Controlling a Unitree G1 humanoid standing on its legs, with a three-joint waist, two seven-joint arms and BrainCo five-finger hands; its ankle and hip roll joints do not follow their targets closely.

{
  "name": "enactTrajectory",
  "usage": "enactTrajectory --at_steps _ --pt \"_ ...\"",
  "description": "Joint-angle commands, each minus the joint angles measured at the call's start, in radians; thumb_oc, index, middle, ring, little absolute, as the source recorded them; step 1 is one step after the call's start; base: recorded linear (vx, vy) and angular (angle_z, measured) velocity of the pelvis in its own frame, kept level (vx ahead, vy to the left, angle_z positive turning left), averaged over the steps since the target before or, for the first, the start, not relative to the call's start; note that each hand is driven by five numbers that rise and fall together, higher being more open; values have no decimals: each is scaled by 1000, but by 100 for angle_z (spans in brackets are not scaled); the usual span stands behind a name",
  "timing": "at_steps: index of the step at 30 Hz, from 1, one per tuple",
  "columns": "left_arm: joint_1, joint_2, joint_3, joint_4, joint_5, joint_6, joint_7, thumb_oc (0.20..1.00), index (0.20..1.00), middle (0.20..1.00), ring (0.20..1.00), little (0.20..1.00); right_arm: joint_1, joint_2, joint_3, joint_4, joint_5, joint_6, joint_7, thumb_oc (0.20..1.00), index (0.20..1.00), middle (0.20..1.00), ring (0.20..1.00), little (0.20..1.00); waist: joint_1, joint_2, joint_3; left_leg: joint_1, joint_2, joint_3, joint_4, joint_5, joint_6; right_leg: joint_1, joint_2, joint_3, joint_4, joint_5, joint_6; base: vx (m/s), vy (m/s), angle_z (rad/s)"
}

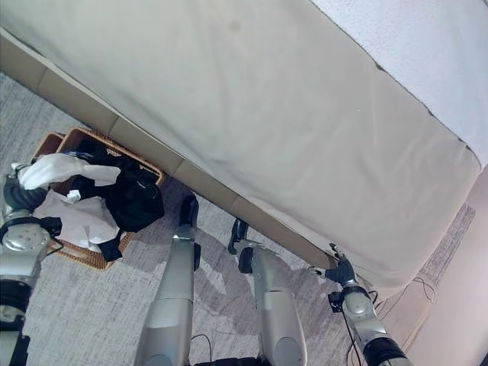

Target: Pick up clothes into the bucket

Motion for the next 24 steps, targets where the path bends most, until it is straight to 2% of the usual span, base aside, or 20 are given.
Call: enactTrajectory --at_steps 1,6,7,8,9,13,18,24 --pt "-33 82 3 9 35 5 37 200 200 200 200 200 40 -32 14 -23 38 -29 -32 1000 1000 1000 1000 1000 21 -57 5 -27 -28 18 29 -27 64 -40 -26 41 -104 140 60 7 -7 4" --pt "-41 99 2 25 47 17 47 200 200 200 200 200 43 -28 24 -29 47 -34 -40 1000 1000 1000 1000 1000 22 -72 5 -51 -24 7 25 -26 60 -50 -25 29 -135 154 65 1 -3 1" --pt "-48 98 0 37 41 18 43 529 529 529 529 529 41 -27 26 -30 50 -34 -40 1000 1000 1000 1000 1000 22 -74 5 -55 -23 5 25 -24 60 -51 -24 26 -141 159 65 0 0 0" --pt "-47 97 2 38 41 19 45 1000 1000 1000 1000 1000 41 -24 29 -27 49 -33 -41 1000 1000 1000 1000 1000 24 -75 5 -56 -23 3 20 -23 59 -52 -23 24 -148 161 66 15 -11 6" --pt "-65 96 -5 96 30 18 33 1000 1000 1000 1000 1000 34 -21 38 -17 49 -33 -39 1000 1000 1000 1000 1000 22 -78 5 -55 -20 3 13 -21 58 -48 -22 23 -157 164 67 21 -7 7" --pt "-57 88 -17 58 55 24 38 1000 1000 1000 1000 1000 35 -25 42 -34 47 -35 -39 1000 1000 1000 1000 1000 24 -77 5 -48 -21 1 -4 -17 57 -37 -22 22 -179 169 69 3 -1 1" --pt "-74 81 -50 108 93 33 21 1000 1000 1000 1000 1000 23 -31 49 -34 44 -36 -37 1000 1000 1000 1000 1000 20 -74 5 -20 -20 7 -26 -11 55 -15 -19 29 -198 176 67 0 0 0" --pt "5 22 -16 93 108 66 16 1000 1000 1000 1000 1000 32 -32 30 -26 36 -18 -39 1000 1000 1000 1000 1000 25 -47 5 28 -20 24 -26 -19 58 23 -21 43 -198 176 67 -1 4 -1"
